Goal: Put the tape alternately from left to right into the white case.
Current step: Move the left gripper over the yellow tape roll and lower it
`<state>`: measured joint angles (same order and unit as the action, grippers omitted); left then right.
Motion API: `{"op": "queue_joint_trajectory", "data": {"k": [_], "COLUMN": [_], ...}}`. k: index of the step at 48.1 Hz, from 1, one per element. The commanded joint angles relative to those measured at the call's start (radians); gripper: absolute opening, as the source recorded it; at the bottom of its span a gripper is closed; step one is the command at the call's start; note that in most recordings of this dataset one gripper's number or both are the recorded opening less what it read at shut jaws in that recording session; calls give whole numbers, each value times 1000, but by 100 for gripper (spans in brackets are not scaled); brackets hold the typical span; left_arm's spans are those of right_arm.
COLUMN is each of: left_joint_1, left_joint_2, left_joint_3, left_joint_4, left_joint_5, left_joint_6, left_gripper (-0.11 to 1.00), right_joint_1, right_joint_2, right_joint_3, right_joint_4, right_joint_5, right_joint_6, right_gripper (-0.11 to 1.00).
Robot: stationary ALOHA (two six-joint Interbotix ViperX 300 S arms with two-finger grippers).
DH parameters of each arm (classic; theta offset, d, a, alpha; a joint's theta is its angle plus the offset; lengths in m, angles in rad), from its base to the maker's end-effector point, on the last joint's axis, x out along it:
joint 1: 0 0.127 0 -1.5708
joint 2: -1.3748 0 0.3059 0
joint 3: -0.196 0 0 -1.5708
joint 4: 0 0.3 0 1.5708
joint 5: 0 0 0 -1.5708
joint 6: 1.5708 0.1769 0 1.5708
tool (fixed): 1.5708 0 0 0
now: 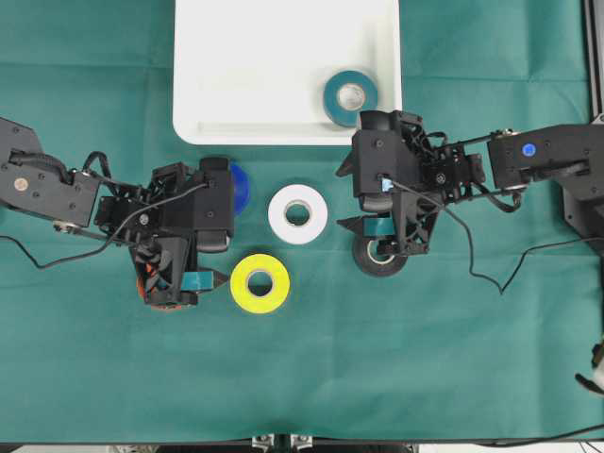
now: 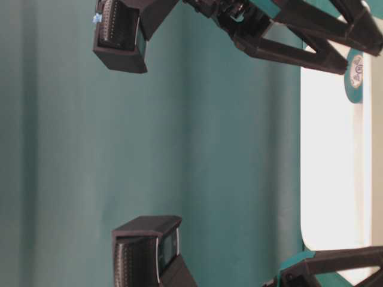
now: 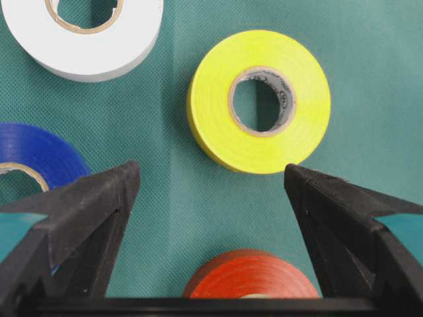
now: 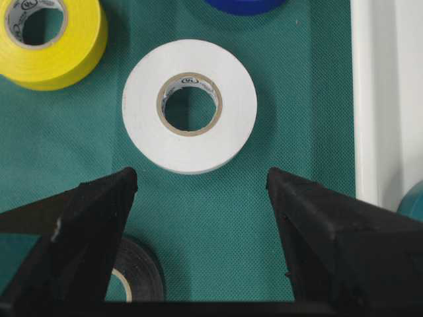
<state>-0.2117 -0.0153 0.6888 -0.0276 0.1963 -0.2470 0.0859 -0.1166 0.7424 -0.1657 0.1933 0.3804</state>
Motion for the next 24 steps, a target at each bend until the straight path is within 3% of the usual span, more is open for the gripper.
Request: {"op": "queue_joint_trajectory", "data": {"k": [1,13,24], "left_joint_1": [0,-2,2], "left_joint_2": [-20,2,69], "left_joint_3": [-15,-46,-91], "left_joint_4": [-2,-2,-2], "left_joint_5": [-3,-9,-9], "left_joint_6": [2,-11,-61], "left_gripper": [62,62,62], "right_joint_1": [2,2,2], "right_joint_2": [-9,-9,-9], "right_joint_3": [-8,-3,3], "right_joint_4": [-3,-3,-3], "right_joint_5": [-9,-9,-9], "right_joint_6": [2,2,2], "right_gripper": [82,82,82]}}
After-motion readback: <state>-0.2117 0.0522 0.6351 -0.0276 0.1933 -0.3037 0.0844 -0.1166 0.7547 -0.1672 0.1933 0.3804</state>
